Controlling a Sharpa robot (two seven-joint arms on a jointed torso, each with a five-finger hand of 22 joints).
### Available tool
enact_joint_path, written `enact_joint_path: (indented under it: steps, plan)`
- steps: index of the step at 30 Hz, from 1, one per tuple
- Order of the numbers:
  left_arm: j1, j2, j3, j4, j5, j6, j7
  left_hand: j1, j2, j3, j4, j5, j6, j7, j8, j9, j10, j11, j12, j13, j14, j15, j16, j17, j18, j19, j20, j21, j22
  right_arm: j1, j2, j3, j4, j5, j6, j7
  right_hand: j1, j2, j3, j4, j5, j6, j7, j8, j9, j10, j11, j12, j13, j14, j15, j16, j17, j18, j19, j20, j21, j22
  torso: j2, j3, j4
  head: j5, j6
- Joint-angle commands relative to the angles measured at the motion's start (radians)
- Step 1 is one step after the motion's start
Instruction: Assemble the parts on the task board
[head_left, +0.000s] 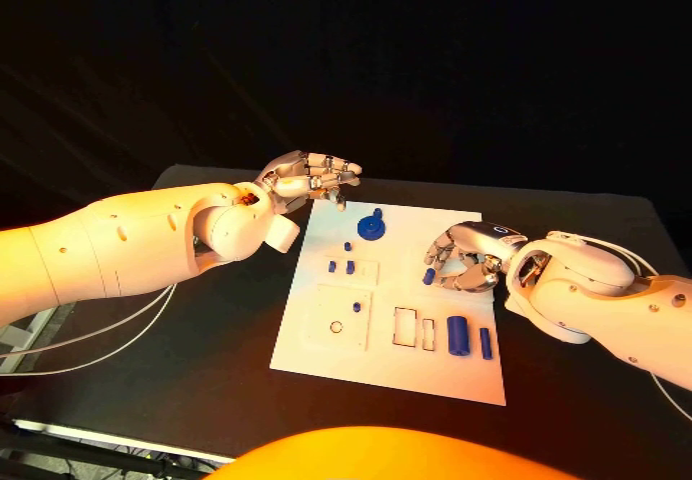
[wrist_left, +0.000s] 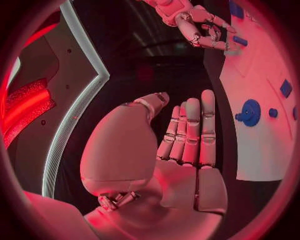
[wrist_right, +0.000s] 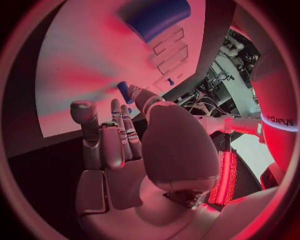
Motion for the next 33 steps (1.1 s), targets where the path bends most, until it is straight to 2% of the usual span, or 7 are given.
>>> enact_joint_path:
  steps: [1, 10, 20, 23, 25, 33]
  plan:
    - [0.000, 0.001, 0.001, 0.001, 0.000, 0.020, 0.003, -0.001, 0.001, -0.005, 0.000, 0.003, -0.006, -0.002, 0.002, -0.001, -0.005, 0.000, -0.002, -0.001, -0.005, 0.005, -0.003, -0.001, 0.014, 0.005, -0.001, -0.003, -0.001, -0.003, 0.008, -0.001, -0.002, -0.023, 0.020, -0.003, -0.001, 0.003, 0.011, 0.003, 0.004, 0.011, -0.001, 0.002, 0.000, 0.012, 0.000, 0.005, 0.000, 0.025, -0.007, 0.007, 0.005, -0.008, 0.010, -0.001, 0.009, 0.005, -0.001, 0.0006, 0.0007, 0.000, 0.000]
    - [0.000, 0.000, 0.001, 0.002, 0.004, 0.027, -0.001, -0.001, 0.002, -0.006, 0.002, 0.003, -0.006, -0.002, 0.004, -0.001, -0.005, 0.000, -0.001, -0.002, -0.005, 0.005, -0.004, -0.001, 0.014, 0.006, -0.001, -0.006, -0.003, -0.008, 0.017, -0.002, -0.011, -0.029, 0.027, -0.005, -0.001, 0.009, 0.057, 0.015, 0.003, 0.044, -0.011, 0.015, 0.006, 0.047, -0.010, 0.012, 0.001, 0.026, -0.014, 0.016, 0.015, -0.011, 0.017, -0.007, 0.023, 0.022, -0.001, -0.0004, 0.0000, -0.001, -0.002]
    - [0.000, -0.001, 0.001, 0.003, 0.019, 0.037, -0.006, -0.001, 0.002, -0.007, 0.003, 0.003, -0.006, -0.002, 0.004, -0.001, -0.005, 0.000, 0.000, -0.002, -0.005, 0.005, -0.004, -0.001, 0.014, 0.006, -0.001, -0.006, -0.004, -0.016, 0.035, -0.005, -0.024, -0.040, 0.020, -0.012, -0.004, 0.019, 0.089, 0.024, 0.003, 0.064, -0.013, 0.025, 0.011, 0.057, -0.012, 0.010, 0.000, 0.028, -0.017, 0.020, 0.022, -0.012, 0.018, -0.010, 0.029, 0.030, 0.000, -0.0004, 0.0003, -0.002, -0.004]
    - [0.000, -0.002, 0.001, 0.002, 0.024, 0.037, -0.007, -0.001, 0.002, -0.007, 0.003, 0.003, -0.006, -0.002, 0.004, -0.001, -0.005, 0.000, 0.000, -0.002, -0.005, 0.005, -0.004, -0.001, 0.014, 0.006, -0.001, -0.006, -0.004, -0.019, 0.041, -0.005, -0.026, -0.042, 0.010, -0.015, -0.004, 0.044, 0.121, 0.036, 0.003, 0.076, -0.017, 0.033, 0.017, 0.070, -0.017, 0.010, 0.001, 0.028, -0.020, 0.024, 0.026, -0.012, 0.019, -0.012, 0.032, 0.037, 0.000, -0.0006, 0.0001, -0.003, -0.004]
    - [0.000, -0.002, 0.001, 0.003, 0.026, 0.037, -0.007, -0.001, 0.002, -0.007, 0.003, 0.003, -0.006, -0.002, 0.004, -0.001, -0.005, 0.000, 0.000, -0.002, -0.005, 0.005, -0.004, -0.001, 0.014, 0.006, -0.001, -0.006, -0.004, -0.021, 0.043, -0.005, -0.026, -0.042, 0.000, -0.019, -0.006, 0.049, 0.132, 0.040, 0.003, 0.078, -0.018, 0.035, 0.018, 0.076, -0.018, 0.012, 0.002, 0.028, -0.021, 0.024, 0.027, -0.013, 0.021, -0.013, 0.036, 0.041, -0.001, -0.0007, 0.0005, -0.006, -0.005]
    - [0.000, -0.003, 0.001, 0.004, 0.027, 0.039, -0.009, -0.001, 0.002, -0.008, 0.004, 0.003, -0.007, -0.002, 0.005, -0.001, -0.005, 0.000, 0.000, -0.002, -0.005, 0.005, -0.004, -0.001, 0.014, 0.006, -0.001, -0.008, -0.005, -0.023, 0.046, -0.006, -0.026, -0.049, -0.033, -0.038, -0.021, 0.045, 0.139, 0.052, 0.001, 0.087, -0.021, 0.043, 0.025, 0.093, -0.022, 0.019, 0.007, 0.030, -0.024, 0.029, 0.035, -0.015, 0.025, -0.015, 0.044, 0.050, -0.001, -0.0006, 0.0003, -0.008, -0.004]
